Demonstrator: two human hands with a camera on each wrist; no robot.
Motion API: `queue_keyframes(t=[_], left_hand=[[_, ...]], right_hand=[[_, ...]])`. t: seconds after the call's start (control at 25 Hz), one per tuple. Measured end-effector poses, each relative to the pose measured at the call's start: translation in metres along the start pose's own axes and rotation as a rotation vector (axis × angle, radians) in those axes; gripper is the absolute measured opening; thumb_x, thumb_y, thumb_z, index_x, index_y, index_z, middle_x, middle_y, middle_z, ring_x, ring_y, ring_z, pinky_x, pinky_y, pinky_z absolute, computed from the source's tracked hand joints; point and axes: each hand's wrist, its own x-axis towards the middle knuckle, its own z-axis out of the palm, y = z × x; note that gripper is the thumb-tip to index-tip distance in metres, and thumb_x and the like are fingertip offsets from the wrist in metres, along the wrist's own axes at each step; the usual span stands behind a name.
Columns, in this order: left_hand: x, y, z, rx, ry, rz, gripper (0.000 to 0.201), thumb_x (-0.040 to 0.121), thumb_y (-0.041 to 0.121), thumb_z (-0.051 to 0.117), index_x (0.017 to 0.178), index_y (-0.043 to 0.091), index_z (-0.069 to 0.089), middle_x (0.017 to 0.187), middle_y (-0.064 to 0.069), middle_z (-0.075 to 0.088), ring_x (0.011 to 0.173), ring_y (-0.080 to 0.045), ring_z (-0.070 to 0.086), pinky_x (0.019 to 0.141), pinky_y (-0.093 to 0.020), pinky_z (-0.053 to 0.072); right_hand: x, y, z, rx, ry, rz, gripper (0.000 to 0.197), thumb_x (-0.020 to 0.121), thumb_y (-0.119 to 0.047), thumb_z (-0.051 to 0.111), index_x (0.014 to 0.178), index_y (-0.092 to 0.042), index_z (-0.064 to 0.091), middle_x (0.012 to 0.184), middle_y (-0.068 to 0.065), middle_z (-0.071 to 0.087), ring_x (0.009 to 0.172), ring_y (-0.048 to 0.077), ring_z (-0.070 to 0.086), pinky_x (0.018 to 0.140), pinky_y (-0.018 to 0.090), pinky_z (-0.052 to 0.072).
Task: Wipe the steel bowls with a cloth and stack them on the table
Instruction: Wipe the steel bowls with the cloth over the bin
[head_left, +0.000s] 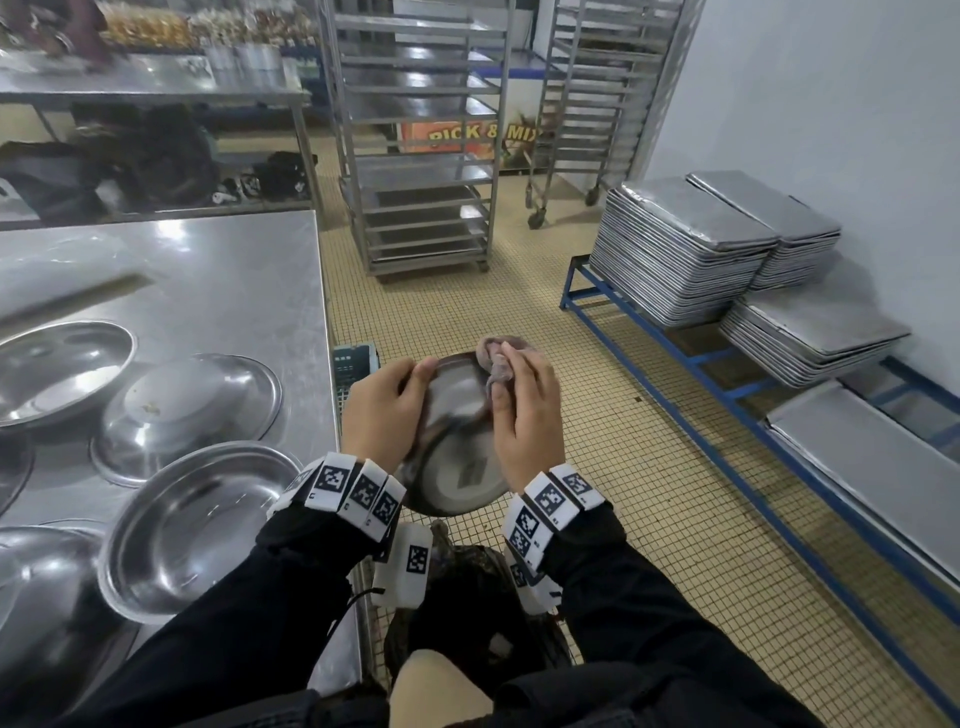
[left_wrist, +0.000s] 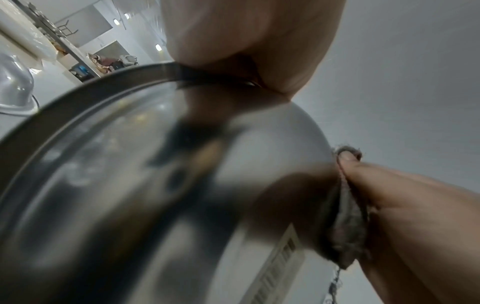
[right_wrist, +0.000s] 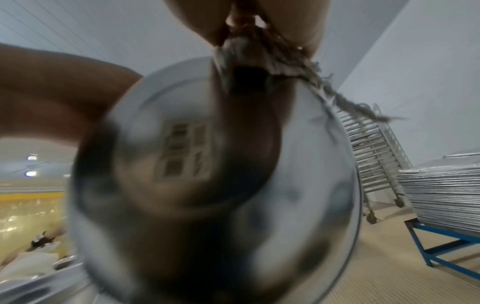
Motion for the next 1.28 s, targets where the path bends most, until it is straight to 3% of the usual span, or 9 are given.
queue_keyframes(t=[0.16,0.32,0.48,0.64,0.72,0.96,1.08,1.2,1.28], left_hand=[[0.000,0.006,-0.003,0.047,0.034,0.025,0.046,0.099,0.040,0.046,0.058,0.020,0.044,0.050,0.004,0.046,0.047,-0.009,0.040,0.048,-0.025,0.031],[-0.004,0.003,-0.004,-0.053,0.091,-0.001,0.044,0.101,0.032,0.044,0.057,0.026,0.041,0.049,0.009,0.041,0.046,-0.006,0.039,0.048,-0.015,0.031],[-0.003,-0.003,-0.005,-0.044,0.081,-0.041,0.040,0.101,0.037,0.041,0.063,0.027,0.047,0.055,0.005,0.047,0.052,-0.010,0.041,0.050,-0.016,0.033],[-0.003,0.000,-0.001,0.002,0.057,-0.013,0.040,0.100,0.040,0.040,0.068,0.022,0.052,0.060,0.003,0.053,0.055,-0.011,0.046,0.052,-0.020,0.032],[-0.002,0.001,0.001,-0.010,0.069,0.008,0.041,0.100,0.042,0.040,0.074,0.017,0.059,0.063,0.000,0.059,0.058,-0.013,0.051,0.055,-0.027,0.038],[-0.001,-0.003,-0.008,-0.156,0.098,-0.033,0.034,0.101,0.039,0.041,0.072,0.033,0.058,0.062,0.006,0.058,0.060,-0.011,0.049,0.059,-0.028,0.040],[0.000,-0.008,-0.010,-0.247,0.082,-0.083,0.037,0.099,0.043,0.043,0.067,0.032,0.059,0.056,0.013,0.052,0.058,-0.012,0.048,0.060,-0.030,0.041],[-0.008,-0.001,-0.009,-0.440,0.069,-0.150,0.038,0.098,0.036,0.048,0.072,0.012,0.061,0.060,0.005,0.055,0.056,-0.008,0.054,0.059,-0.023,0.048],[-0.013,-0.002,-0.007,-0.496,0.059,-0.163,0.033,0.097,0.024,0.053,0.077,0.000,0.061,0.062,0.001,0.055,0.055,-0.005,0.056,0.054,-0.015,0.046]], right_hand=[[-0.006,0.007,-0.007,0.008,-0.064,-0.105,0.037,0.098,-0.032,0.036,0.129,-0.018,0.050,0.137,0.001,0.046,0.129,0.017,0.040,0.105,0.039,0.036],[-0.004,0.021,-0.016,0.129,-0.029,0.335,0.035,0.100,-0.032,0.038,0.131,-0.021,0.051,0.134,-0.003,0.051,0.112,0.002,0.047,0.100,0.036,0.045],[-0.020,0.021,-0.019,0.139,-0.014,0.196,0.041,0.098,-0.024,0.046,0.139,-0.022,0.044,0.137,-0.007,0.049,0.115,-0.013,0.042,0.092,0.005,0.037],[-0.014,-0.008,-0.001,-0.008,-0.073,-0.171,0.039,0.097,-0.030,0.042,0.133,-0.018,0.051,0.138,0.001,0.049,0.131,0.018,0.040,0.107,0.037,0.037],[-0.002,-0.016,0.005,-0.134,-0.050,-0.186,0.040,0.097,-0.033,0.038,0.130,-0.017,0.052,0.137,0.000,0.049,0.132,0.021,0.038,0.110,0.042,0.031],[0.008,0.006,-0.018,0.176,-0.016,0.563,0.029,0.100,-0.030,0.036,0.113,-0.015,0.057,0.114,0.000,0.057,0.106,0.016,0.055,0.084,0.029,0.047],[-0.002,0.026,-0.029,0.106,-0.085,0.720,0.032,0.100,-0.038,0.036,0.104,-0.019,0.062,0.094,-0.004,0.063,0.096,0.018,0.061,0.071,0.024,0.043],[0.005,0.034,-0.032,0.265,-0.163,0.966,0.055,0.093,-0.061,0.030,0.089,-0.018,0.063,0.091,0.006,0.067,0.095,0.028,0.064,0.080,0.039,0.053],[0.013,0.031,-0.038,0.615,-0.232,1.160,0.070,0.088,-0.068,0.032,0.098,-0.007,0.065,0.095,0.017,0.069,0.095,0.036,0.066,0.087,0.052,0.052]])
